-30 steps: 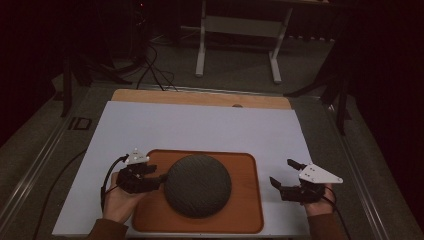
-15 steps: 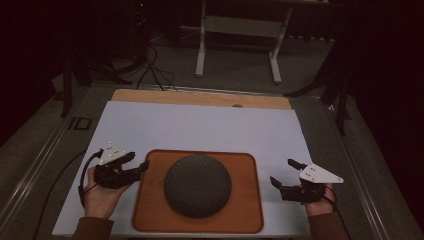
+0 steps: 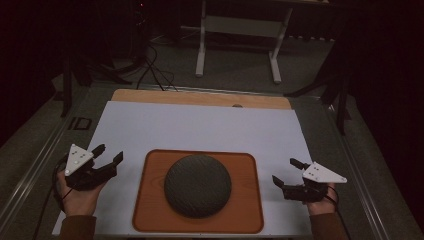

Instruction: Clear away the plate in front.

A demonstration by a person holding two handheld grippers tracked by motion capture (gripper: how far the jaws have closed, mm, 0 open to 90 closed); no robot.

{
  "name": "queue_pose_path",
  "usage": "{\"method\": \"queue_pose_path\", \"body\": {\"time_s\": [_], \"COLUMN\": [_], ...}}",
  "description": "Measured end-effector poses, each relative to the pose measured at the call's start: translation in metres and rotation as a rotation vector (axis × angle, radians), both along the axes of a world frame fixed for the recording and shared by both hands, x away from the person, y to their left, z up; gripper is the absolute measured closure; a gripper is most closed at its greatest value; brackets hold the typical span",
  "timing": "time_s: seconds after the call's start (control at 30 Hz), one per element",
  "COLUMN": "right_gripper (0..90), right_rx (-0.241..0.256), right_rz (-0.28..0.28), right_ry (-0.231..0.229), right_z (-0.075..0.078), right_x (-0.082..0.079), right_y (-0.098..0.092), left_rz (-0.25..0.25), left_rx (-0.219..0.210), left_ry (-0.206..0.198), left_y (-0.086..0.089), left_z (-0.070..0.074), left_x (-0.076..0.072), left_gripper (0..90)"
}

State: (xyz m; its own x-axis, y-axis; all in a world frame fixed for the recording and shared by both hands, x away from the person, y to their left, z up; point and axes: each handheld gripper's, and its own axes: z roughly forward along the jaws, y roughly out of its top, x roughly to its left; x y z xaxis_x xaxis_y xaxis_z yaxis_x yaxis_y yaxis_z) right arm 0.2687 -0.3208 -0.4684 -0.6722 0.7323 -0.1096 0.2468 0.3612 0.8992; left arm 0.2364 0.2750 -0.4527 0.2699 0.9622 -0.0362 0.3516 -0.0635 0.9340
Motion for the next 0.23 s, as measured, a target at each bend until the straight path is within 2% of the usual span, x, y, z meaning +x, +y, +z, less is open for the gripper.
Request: {"method": "queue_pose_path", "body": {"time_s": [0.07, 0.23], "right_gripper": [13.0, 12.4], "right_rx": [0.003, 0.004], "right_rz": [-0.001, 0.006], "right_ry": [-0.001, -0.001], "right_z": [-0.0002, -0.0003], "right_x": [0.0004, 0.0002], "right_y": [-0.0007, 0.0001], "left_rz": [0.021, 0.028], "left_rx": [-0.008, 0.011], "left_ry": [0.002, -0.001], "left_y": [0.0018, 0.0001], "left_z": [-0.0019, -0.0041], "left_x": [0.0000, 0.0003], "left_gripper": [32.8, 32.8]}}
